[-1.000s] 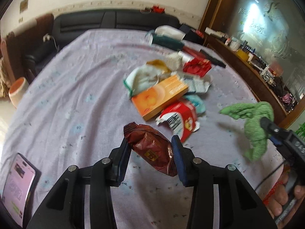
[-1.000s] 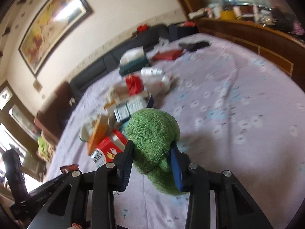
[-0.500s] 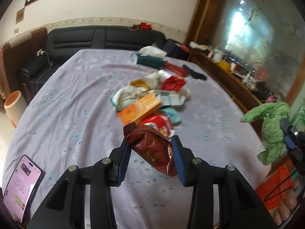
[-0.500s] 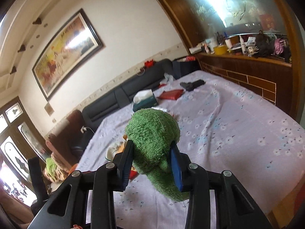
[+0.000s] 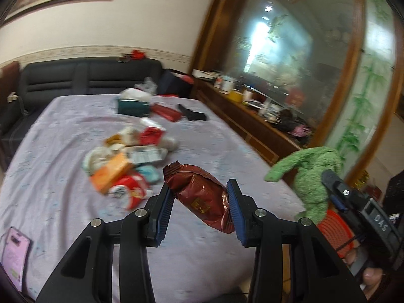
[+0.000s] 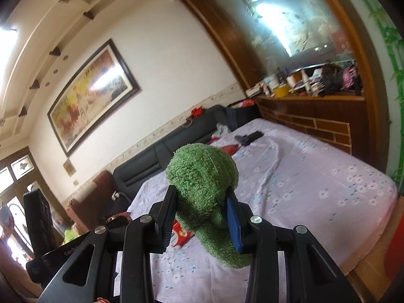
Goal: Collect trash
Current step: 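Carry the plush toy and wrapper with both tools toward the red basket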
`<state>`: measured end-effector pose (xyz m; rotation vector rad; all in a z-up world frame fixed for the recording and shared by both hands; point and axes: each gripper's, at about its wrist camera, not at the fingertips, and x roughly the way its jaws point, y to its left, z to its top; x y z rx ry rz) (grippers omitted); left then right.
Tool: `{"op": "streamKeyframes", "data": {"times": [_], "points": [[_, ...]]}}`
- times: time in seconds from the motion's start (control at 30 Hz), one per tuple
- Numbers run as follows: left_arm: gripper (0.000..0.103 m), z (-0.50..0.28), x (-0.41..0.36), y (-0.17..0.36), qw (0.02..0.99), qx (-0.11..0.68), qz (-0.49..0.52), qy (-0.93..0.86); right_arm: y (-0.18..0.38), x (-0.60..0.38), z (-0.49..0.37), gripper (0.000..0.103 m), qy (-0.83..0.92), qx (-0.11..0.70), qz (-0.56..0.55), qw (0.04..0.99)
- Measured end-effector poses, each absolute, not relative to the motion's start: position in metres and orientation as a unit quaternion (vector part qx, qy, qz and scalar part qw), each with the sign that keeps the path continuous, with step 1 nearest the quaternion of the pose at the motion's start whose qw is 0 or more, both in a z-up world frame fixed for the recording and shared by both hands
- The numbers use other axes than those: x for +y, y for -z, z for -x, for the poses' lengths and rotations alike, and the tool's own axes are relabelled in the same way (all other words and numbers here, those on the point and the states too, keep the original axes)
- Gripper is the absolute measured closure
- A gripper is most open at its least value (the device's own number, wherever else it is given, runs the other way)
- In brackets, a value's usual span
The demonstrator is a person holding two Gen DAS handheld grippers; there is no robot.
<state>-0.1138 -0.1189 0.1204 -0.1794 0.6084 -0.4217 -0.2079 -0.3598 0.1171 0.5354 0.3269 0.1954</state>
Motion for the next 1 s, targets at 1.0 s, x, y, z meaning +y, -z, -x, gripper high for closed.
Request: {"op": "streamKeyframes", "data": {"times": [1.0], "points": [[0.062,0.172,-0.329,-0.139,0.805,0.261,0.029,0.533,-0.152,-0.510,0.399,0.064,0.196,0.028,-0.308,0.930]]}}
